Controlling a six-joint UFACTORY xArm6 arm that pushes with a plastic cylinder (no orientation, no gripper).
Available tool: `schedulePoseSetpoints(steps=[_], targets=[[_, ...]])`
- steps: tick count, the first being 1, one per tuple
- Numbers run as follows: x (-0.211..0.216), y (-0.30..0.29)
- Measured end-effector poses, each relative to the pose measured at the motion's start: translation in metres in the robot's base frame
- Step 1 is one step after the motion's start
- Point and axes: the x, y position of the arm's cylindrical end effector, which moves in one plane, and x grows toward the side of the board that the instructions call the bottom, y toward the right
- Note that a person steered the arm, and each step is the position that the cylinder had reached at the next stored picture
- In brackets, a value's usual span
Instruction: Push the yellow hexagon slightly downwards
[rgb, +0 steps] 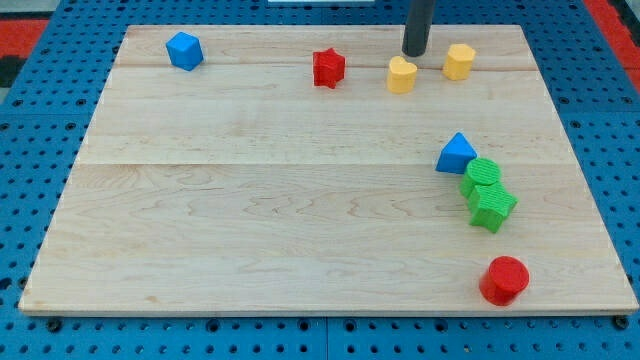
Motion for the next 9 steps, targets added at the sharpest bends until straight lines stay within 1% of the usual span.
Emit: schedulePoseSetpoints(steps=[1,2,3,4,8,9], targets=[[-0.02,0.044],[0.008,0.068],[0.021,0.031],[0.021,0.018],[0.008,0.018],[0.01,0.029]])
